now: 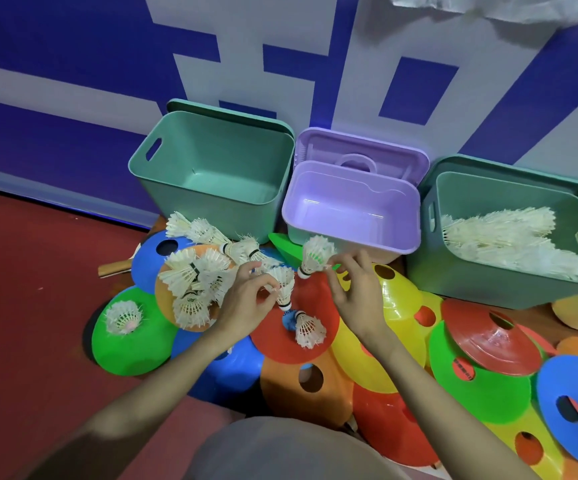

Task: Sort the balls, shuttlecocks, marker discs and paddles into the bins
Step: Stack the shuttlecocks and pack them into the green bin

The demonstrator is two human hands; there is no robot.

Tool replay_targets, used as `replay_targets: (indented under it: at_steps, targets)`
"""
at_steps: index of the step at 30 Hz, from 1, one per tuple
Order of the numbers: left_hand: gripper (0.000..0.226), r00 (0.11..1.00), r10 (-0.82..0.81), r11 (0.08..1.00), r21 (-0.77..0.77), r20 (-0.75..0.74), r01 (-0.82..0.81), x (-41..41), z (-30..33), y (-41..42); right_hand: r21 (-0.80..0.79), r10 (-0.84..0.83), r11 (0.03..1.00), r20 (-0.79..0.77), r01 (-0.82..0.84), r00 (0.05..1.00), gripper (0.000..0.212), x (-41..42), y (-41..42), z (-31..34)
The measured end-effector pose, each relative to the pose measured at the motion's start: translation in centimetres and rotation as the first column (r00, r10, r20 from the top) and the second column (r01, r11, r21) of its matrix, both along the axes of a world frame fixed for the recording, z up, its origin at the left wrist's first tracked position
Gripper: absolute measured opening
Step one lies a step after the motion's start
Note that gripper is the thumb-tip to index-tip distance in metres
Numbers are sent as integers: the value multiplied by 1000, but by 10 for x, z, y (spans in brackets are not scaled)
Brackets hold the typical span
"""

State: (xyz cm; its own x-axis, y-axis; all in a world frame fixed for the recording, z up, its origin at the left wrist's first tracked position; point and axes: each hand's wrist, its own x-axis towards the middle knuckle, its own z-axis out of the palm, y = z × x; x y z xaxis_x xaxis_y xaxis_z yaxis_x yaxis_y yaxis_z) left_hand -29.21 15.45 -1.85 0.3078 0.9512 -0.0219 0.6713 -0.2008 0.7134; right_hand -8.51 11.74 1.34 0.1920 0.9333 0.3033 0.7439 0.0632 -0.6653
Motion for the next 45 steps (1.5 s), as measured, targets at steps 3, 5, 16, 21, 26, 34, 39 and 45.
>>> replay_targets:
  at_steps: [3,5,16,21,26,34,39,45]
  targets:
    - [6,992,-47,998,-43,116,53,1,-2,2,97,52,994,-58,-47,997,6,-4,-1,12]
    - [6,985,-69,996,-46,156,77,2,-4,1,106,104,990,-64,-97,993,5,-6,0,14]
    - [43,975,-69,996,-33,213,78,8,5,-3,-93,300,950,-10,-299,954,13,-6,1,6]
    - [75,981,-6,994,-103,195,27,10,5,-3,-148,412,909,188,-389,892,16,-5,4,5]
    - [75,974,100,985,-159,205,-67,14,4,2,-137,430,898,69,-418,900,15,-11,6,2]
    - [66,954,191,957,-259,232,-128,0,3,9,-84,243,961,-187,-262,952,30,-15,4,-2]
    - [48,931,238,928,-347,277,-134,-14,6,4,-405,350,864,53,-301,935,36,-7,-2,-33]
    - [37,923,222,938,-327,315,-115,-18,4,3,-621,446,772,377,-135,812,19,-12,-7,-58]
